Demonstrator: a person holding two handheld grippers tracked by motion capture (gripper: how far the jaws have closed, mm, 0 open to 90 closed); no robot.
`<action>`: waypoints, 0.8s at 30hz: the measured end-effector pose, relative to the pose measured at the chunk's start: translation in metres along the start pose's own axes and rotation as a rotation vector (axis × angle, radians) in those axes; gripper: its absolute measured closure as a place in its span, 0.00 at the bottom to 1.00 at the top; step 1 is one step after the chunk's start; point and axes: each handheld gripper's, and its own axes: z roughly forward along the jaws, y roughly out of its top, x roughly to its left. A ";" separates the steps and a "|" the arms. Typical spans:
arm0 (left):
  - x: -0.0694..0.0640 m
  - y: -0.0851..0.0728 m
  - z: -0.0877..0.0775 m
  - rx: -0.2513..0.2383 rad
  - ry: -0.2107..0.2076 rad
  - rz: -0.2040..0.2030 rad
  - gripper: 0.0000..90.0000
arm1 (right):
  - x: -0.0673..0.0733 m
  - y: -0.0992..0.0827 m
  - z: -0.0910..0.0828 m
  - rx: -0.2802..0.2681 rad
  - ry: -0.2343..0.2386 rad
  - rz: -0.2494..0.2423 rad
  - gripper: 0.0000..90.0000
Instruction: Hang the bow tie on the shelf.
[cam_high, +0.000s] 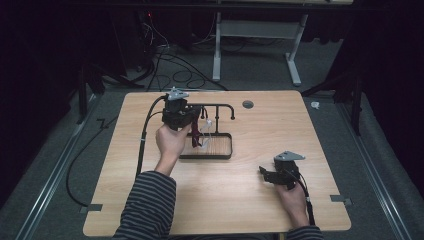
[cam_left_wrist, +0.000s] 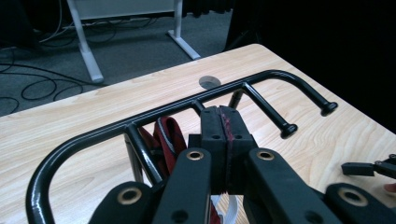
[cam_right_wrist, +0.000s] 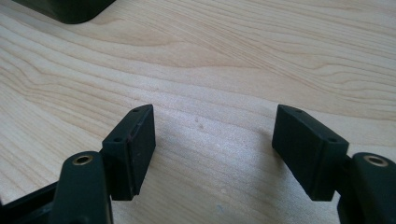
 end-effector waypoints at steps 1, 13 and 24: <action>0.000 0.000 0.001 0.002 0.003 0.001 0.99 | 0.000 0.000 0.000 0.000 0.001 0.000 0.35; 0.000 -0.002 0.004 -0.001 0.012 0.019 0.95 | 0.001 0.000 -0.001 0.003 0.011 -0.009 0.35; -0.003 -0.006 -0.013 -0.007 -0.003 0.034 0.79 | 0.001 -0.001 -0.001 -0.002 0.019 -0.017 0.35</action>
